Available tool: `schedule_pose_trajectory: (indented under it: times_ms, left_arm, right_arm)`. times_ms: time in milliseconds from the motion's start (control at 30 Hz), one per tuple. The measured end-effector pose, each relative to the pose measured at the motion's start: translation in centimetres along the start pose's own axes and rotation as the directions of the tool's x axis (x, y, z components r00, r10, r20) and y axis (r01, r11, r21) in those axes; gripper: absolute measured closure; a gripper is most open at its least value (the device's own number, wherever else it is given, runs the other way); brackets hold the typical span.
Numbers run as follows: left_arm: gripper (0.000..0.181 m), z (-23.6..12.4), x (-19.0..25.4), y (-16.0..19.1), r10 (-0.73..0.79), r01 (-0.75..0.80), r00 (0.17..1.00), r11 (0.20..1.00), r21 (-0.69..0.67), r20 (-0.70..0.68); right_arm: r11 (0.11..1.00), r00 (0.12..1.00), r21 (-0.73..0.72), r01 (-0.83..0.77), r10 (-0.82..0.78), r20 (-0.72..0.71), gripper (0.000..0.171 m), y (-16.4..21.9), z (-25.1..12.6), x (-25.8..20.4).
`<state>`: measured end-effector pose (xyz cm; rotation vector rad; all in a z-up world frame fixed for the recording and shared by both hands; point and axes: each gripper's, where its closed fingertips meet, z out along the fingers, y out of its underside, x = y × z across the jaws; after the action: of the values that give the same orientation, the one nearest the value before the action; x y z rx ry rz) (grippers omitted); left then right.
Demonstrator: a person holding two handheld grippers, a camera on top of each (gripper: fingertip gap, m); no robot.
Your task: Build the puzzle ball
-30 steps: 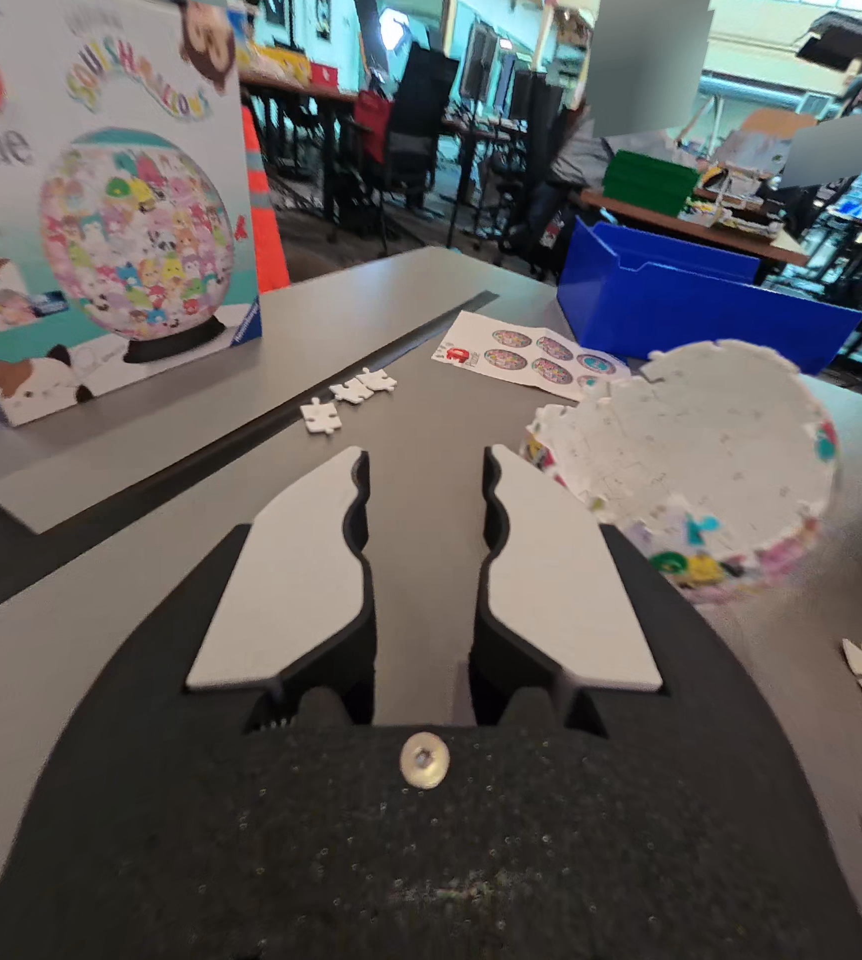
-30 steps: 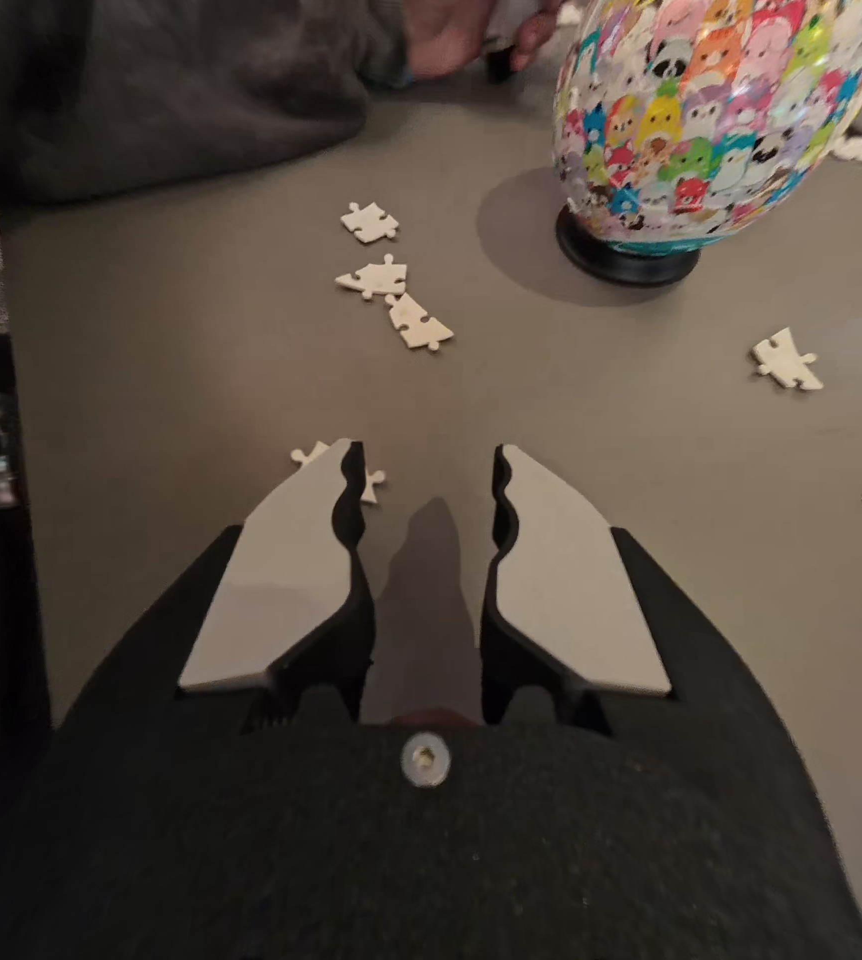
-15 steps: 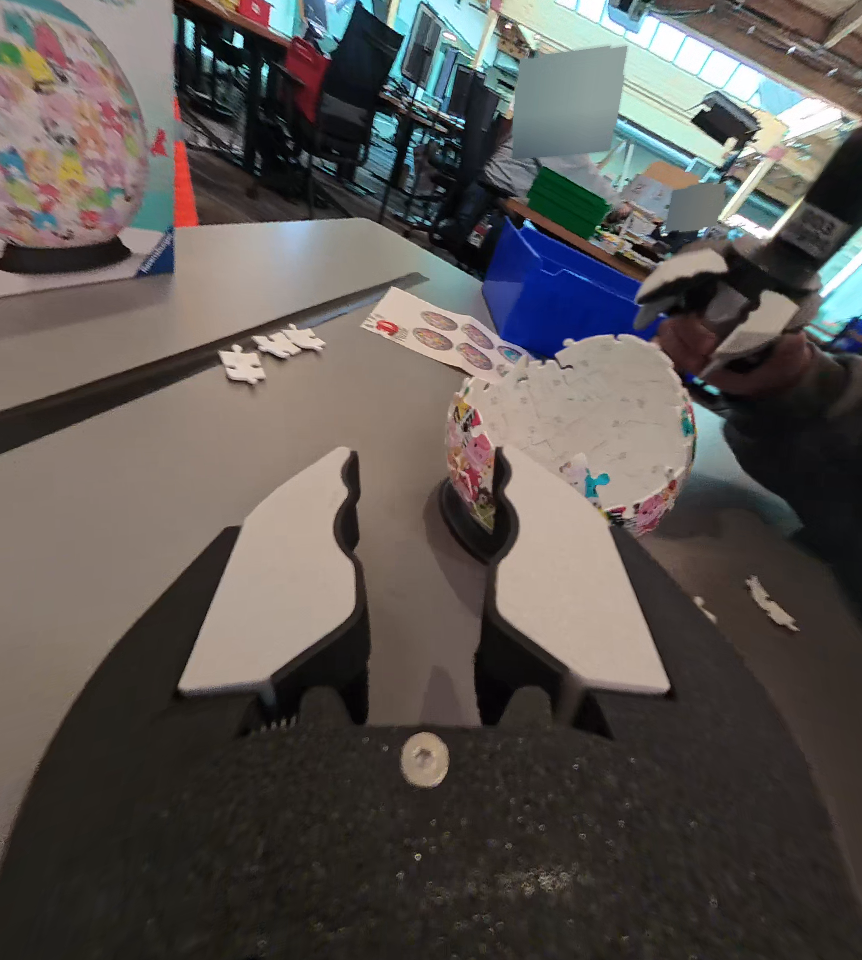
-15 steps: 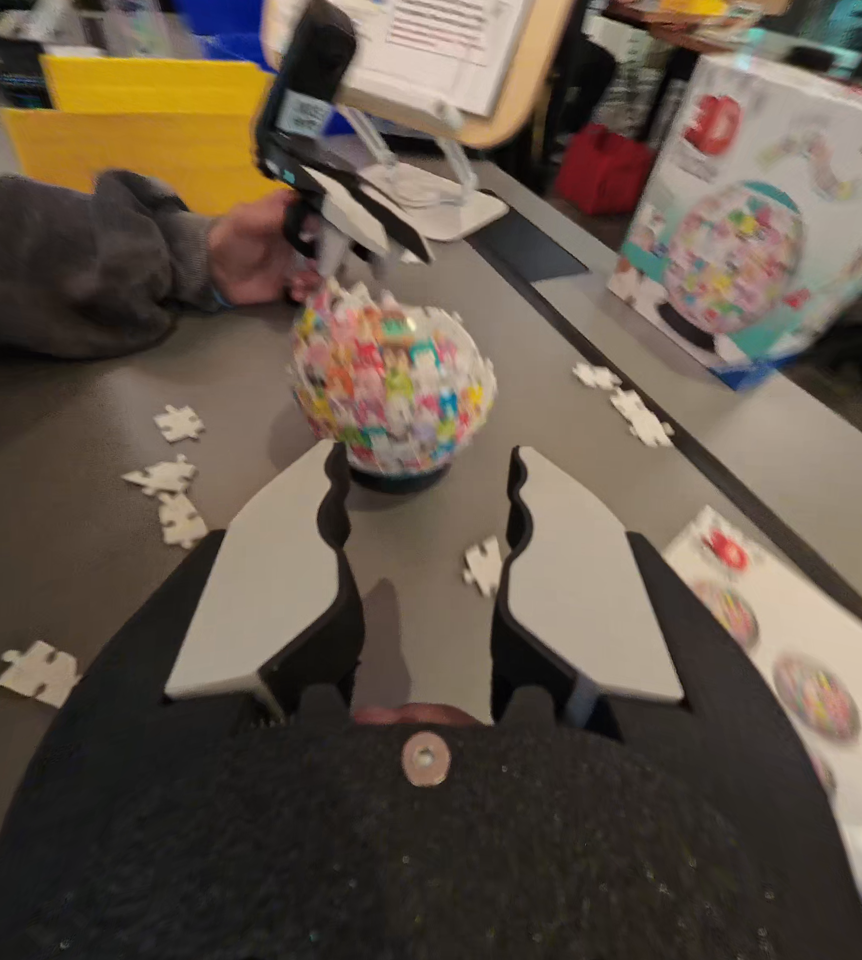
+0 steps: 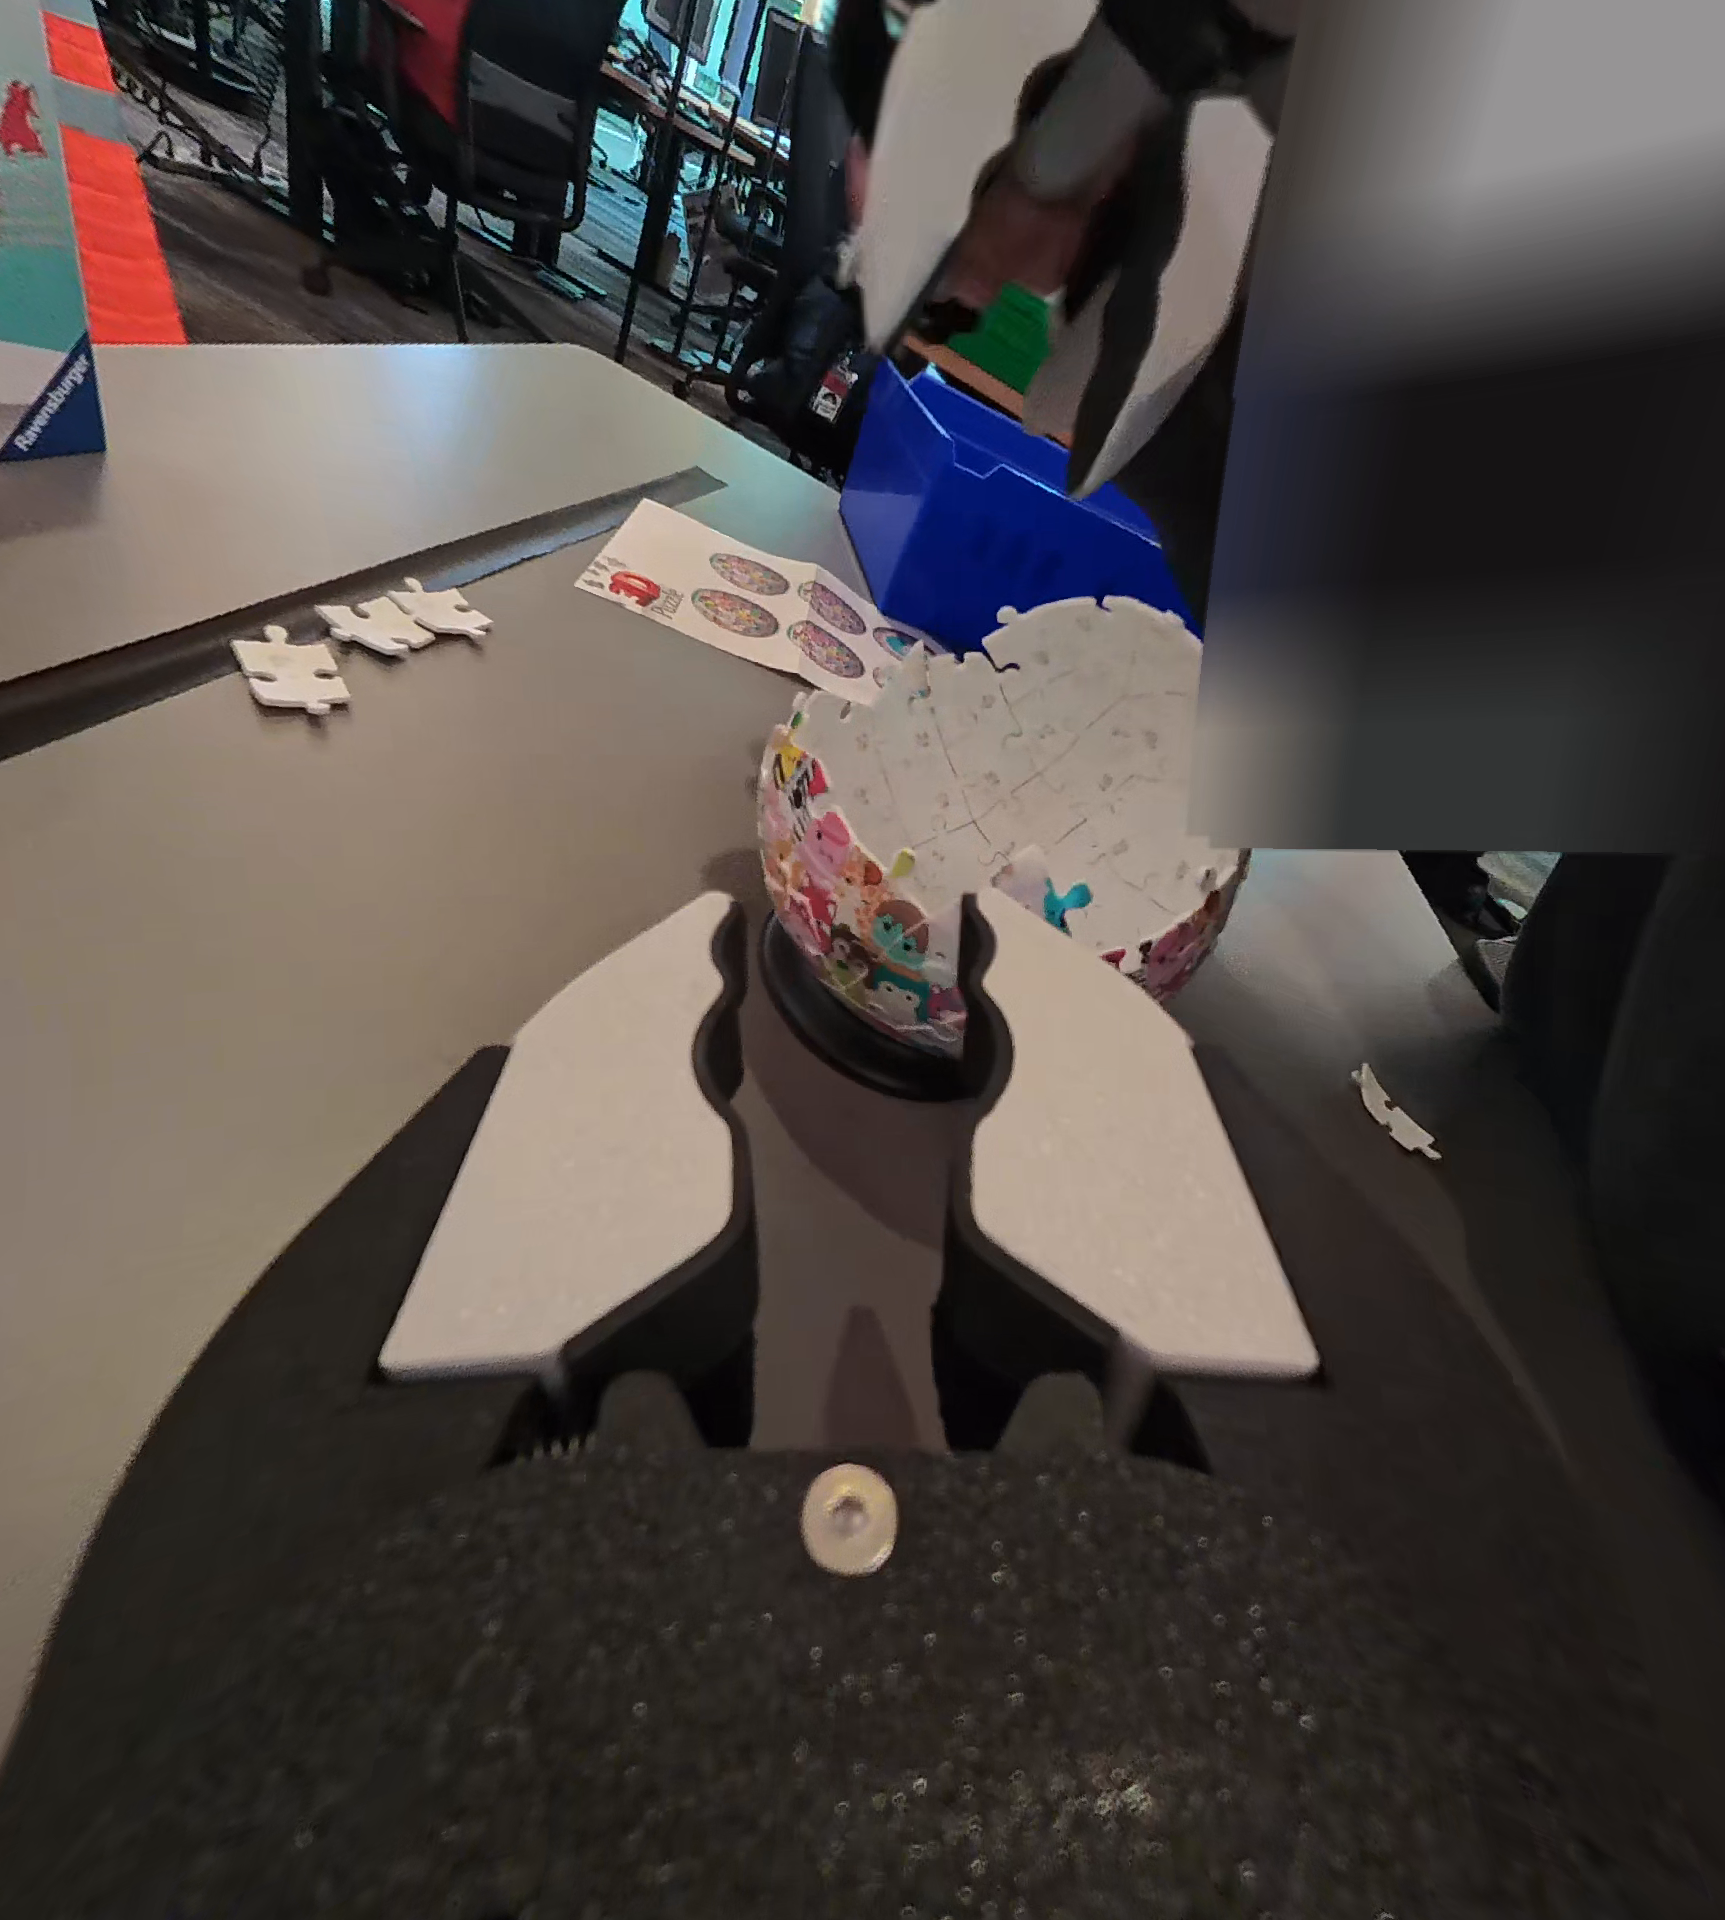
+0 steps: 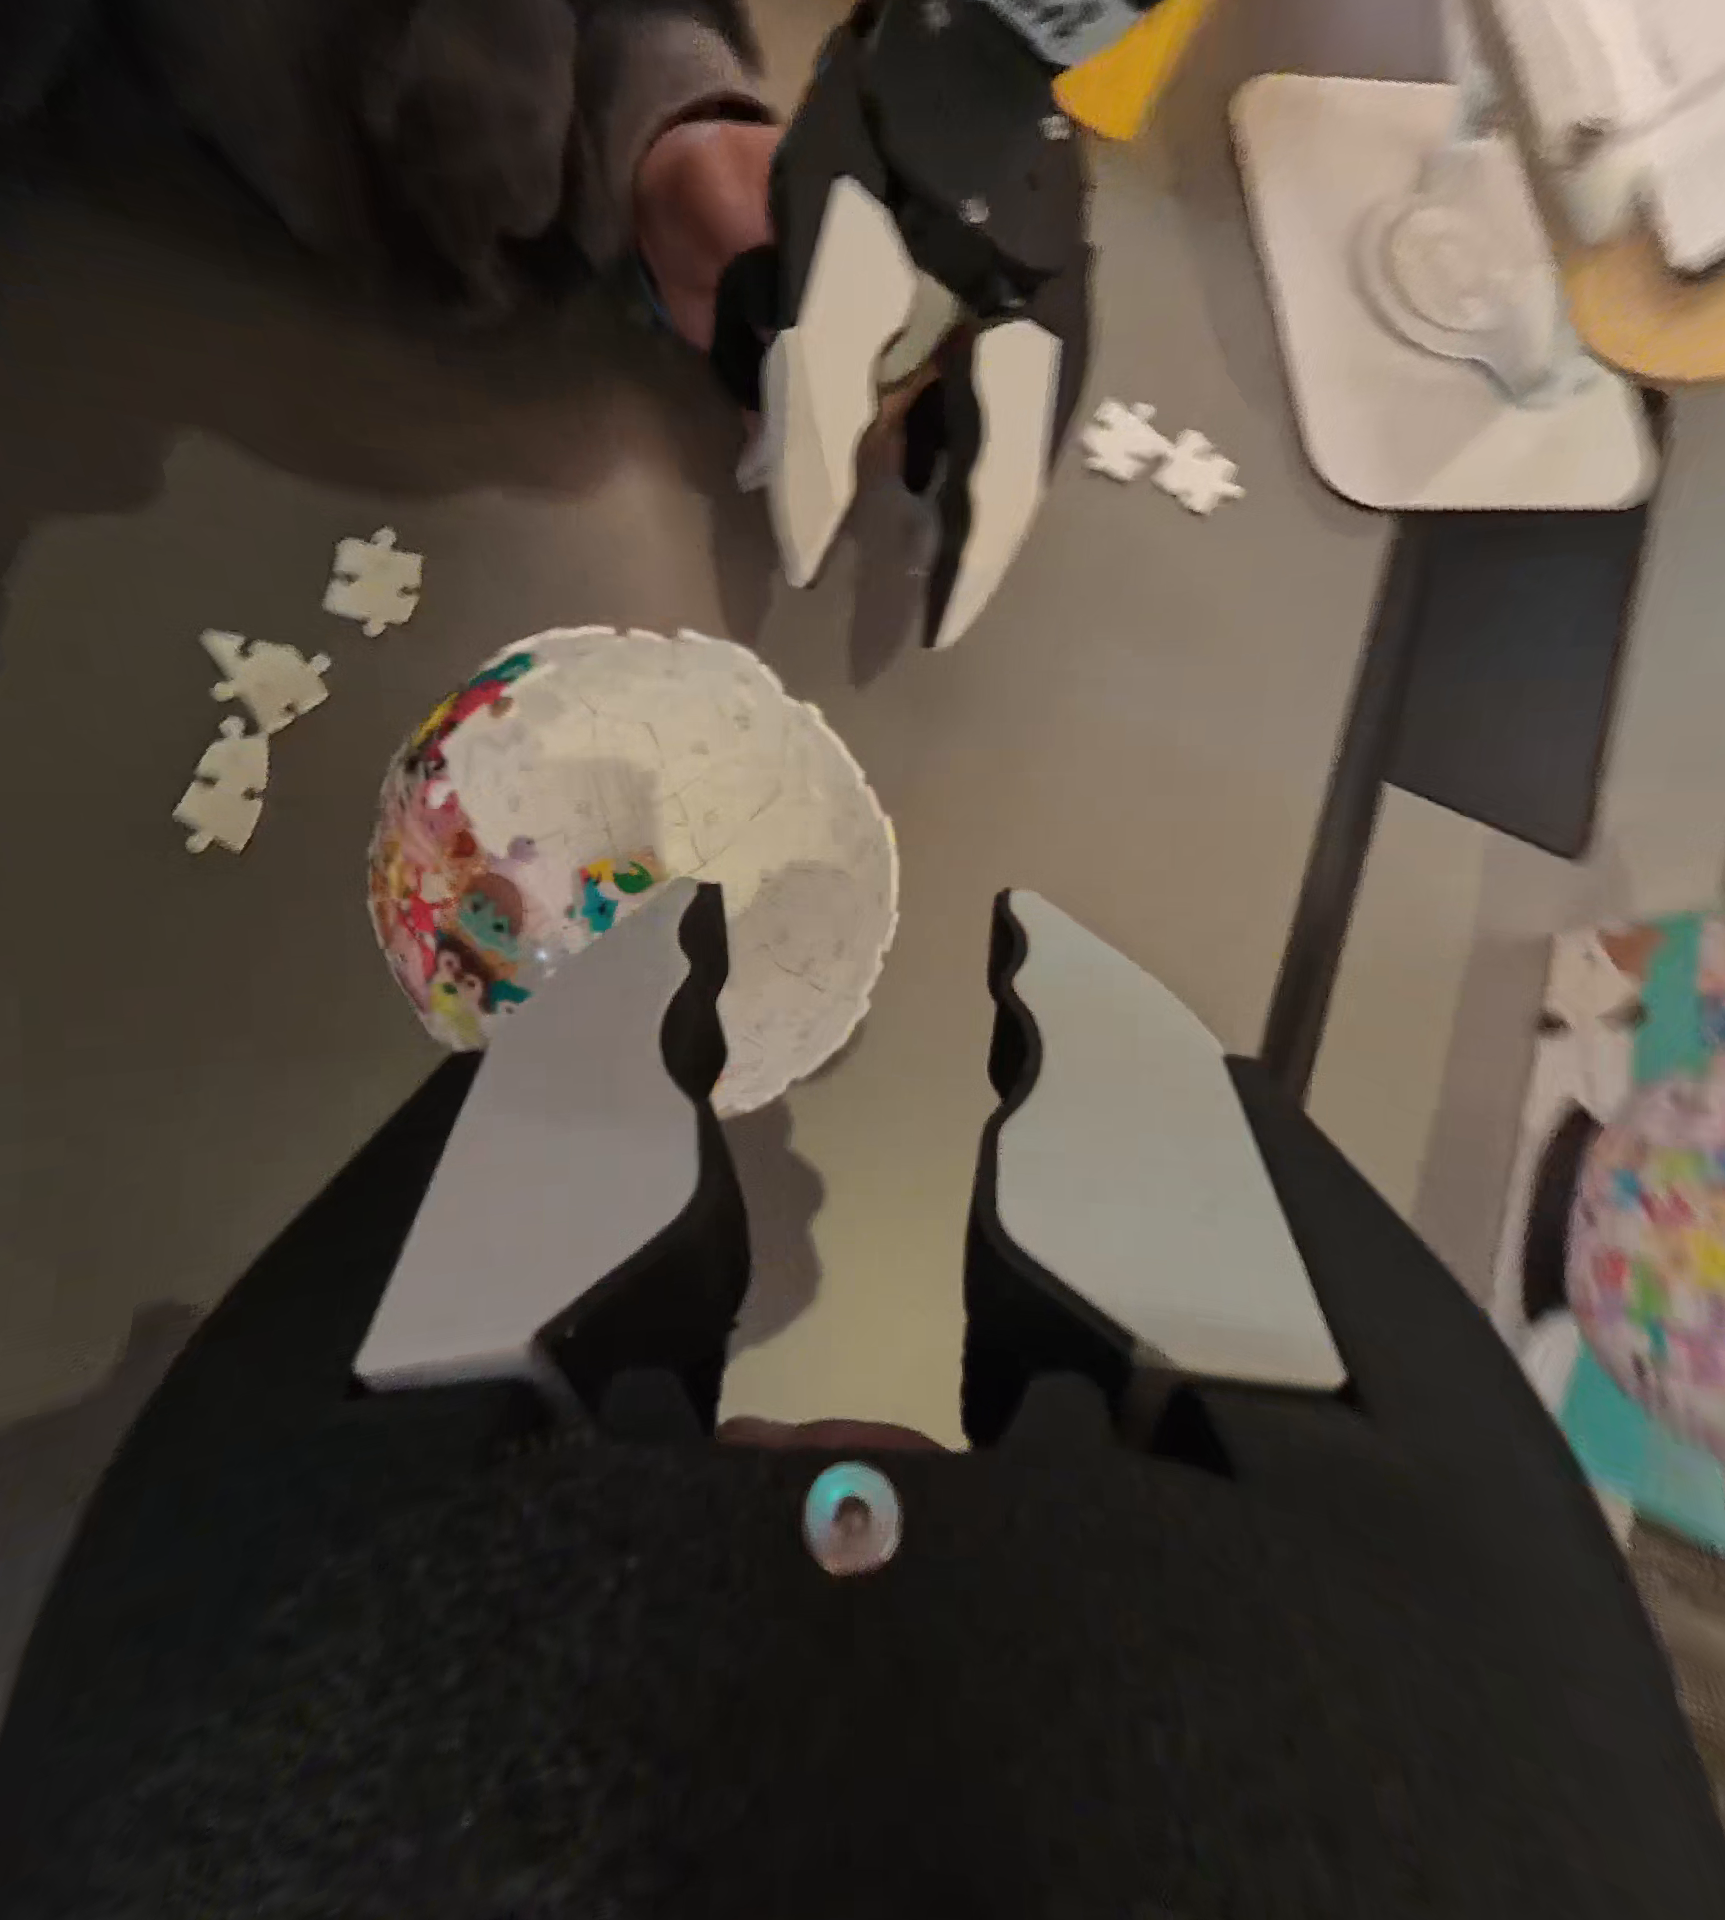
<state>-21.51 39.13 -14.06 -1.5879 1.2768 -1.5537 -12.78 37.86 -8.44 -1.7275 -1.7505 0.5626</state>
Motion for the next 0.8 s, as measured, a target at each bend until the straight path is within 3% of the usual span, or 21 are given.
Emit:
schedule_pose_trajectory:
  times_ms: [167,267,433,800]
  left_arm:
    - [0.143,-0.5,0.4,-0.2,-0.014,0.014,1.0,1.0,0.019,-0.016]
    - [0.143,-0.3,0.5,0.0,-0.003,0.003,1.0,1.0,0.009,-0.01]
    - [0.143,0.2,0.4,0.6,0.035,-0.035,0.999,0.999,-0.04,0.011]
    - [0.143,0.9,0.3,1.3,0.079,-0.075,0.996,0.993,-0.093,0.045]
  right_arm:
    - [0.967,0.891,0.028,0.253,-0.244,0.382,0.125,1.5,2.7,-2.9]
    - [0.891,0.788,0.079,0.446,-0.434,0.437,0.131,1.6,3.3,-2.9]
    - [0.779,0.661,0.126,0.615,-0.596,0.456,0.144,0.8,4.0,-1.6]
    - [0.394,0.216,0.241,0.887,-0.815,0.539,0.142,4.4,7.1,-4.4]
